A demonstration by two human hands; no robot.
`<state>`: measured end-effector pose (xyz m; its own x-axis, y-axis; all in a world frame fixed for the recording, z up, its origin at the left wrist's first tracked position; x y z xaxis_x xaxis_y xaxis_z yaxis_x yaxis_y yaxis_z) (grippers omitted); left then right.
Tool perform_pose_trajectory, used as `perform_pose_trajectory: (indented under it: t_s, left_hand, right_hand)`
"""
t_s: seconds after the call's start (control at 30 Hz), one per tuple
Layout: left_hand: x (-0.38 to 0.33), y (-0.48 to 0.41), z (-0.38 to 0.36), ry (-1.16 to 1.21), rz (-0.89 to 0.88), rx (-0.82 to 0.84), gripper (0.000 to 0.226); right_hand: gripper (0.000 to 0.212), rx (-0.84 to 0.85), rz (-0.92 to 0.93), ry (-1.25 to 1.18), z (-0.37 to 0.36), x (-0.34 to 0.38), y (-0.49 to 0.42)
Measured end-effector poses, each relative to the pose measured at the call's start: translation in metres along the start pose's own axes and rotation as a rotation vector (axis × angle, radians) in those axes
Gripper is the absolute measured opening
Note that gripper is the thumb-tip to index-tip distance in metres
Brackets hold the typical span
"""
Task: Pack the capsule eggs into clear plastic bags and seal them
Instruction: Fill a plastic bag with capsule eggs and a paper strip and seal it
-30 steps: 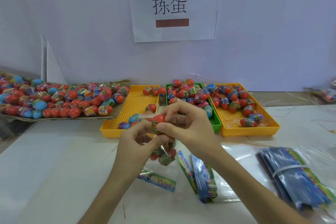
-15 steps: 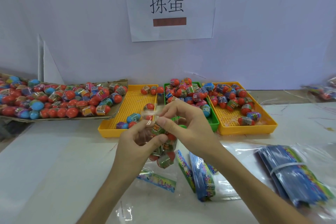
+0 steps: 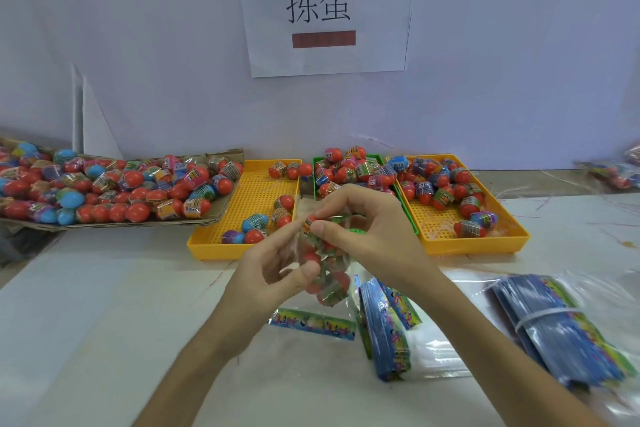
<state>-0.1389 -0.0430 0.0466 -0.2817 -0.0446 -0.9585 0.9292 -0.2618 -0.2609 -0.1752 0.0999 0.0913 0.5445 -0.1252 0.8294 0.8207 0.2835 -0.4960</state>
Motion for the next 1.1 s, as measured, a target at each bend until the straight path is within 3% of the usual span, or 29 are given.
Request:
perform_pose_trajectory:
  t_s: [0.1,0.27,0.4,0.5,0.6,0.73,0.83,0.93,1.0,1.1]
  left_hand:
    - [0.006,-0.002,0.004,-0.021,0.026,-0.067,0.05]
    - [0.014,-0.004,0.016,0.033,0.064,-0.179,0.045]
    - [0.016,-0.005,0.023,0.157,0.076,-0.252,0.046]
    - [0.011,-0.005,0.026,0.245,0.058,-0.277,0.042]
    - [0.008,-0.005,0.024,0.15,0.03,-0.256,0.046]
    - [0.01,-0.005,0.019,0.059,0.037,-0.233,0.044]
    - [0.006,-0.003,0.021,0.008,-0.005,-0.281,0.026]
    - [0.005,-0.003,0.021,-0.075,-0.018,-0.29,0.044]
    - [0.006,-0.004,0.022,-0.079,-0.007,-0.307,0.04]
    - [0.005,-0.004,0.026,-0.107,-0.01,-0.322,0.038]
  right_hand:
    - [0.005,0.068,0.032,0.083,-0.004,0.0,0.0]
    - [0.017,0.127,0.012,0.109,-0.01,0.0,0.001]
    - [0.07,0.173,-0.186,0.063,-0.006,-0.021,0.001]
    - [0.049,0.228,-0.32,0.061,-0.013,-0.037,0.004]
    - [0.026,0.153,-0.283,-0.045,-0.018,-0.034,0.003]
    - [0.028,0.109,-0.257,-0.14,-0.016,-0.031,0.002]
    - [0.035,0.129,-0.307,-0.205,-0.021,-0.033,0.004]
    - [0.024,0.132,-0.245,-0.11,-0.025,-0.027,0.005]
    - [0.017,0.089,-0.207,-0.065,-0.022,-0.024,0.003]
    - [0.025,0.051,-0.196,-0.128,-0.017,-0.021,0.003]
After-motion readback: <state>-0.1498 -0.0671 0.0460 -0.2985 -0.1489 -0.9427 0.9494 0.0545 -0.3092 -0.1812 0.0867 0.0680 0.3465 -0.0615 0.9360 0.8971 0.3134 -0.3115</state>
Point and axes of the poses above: each hand's wrist, its own y-axis away from the middle knuckle, its own z-axis out of the back of the hand, x = y × z, the point moved 7 cm from there along -y, towards the middle knuckle, and after that the axes turned 2 degrees about -y, right-handed, at the moved point
